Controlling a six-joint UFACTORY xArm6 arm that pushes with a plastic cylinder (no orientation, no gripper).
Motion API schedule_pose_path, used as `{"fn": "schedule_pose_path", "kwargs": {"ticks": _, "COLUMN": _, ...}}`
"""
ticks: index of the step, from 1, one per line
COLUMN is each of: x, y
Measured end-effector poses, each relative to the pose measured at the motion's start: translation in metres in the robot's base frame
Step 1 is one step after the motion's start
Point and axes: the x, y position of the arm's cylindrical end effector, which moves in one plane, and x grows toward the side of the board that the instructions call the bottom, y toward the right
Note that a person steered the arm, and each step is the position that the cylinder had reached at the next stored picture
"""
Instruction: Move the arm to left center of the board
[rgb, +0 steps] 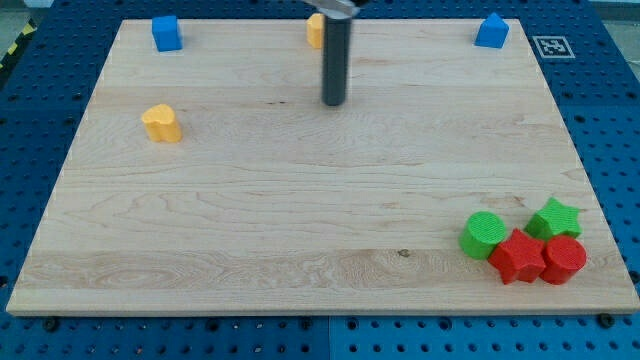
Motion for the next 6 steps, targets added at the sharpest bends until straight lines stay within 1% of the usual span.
{"fn": "schedule_pose_path", "kwargs": {"ticks": 2, "x": -0.016, "y": -0.106}}
{"fn": "schedule_pose_path", "kwargs": {"ticks": 4, "x": -0.016, "y": -0.214}}
{"fn": "schedule_pose_path", "kwargs": {"ticks": 5, "x": -0.015, "y": -0.254}}
{"fn": "schedule_pose_path", "kwargs": {"ticks": 6, "x": -0.001, "y": -0.261}}
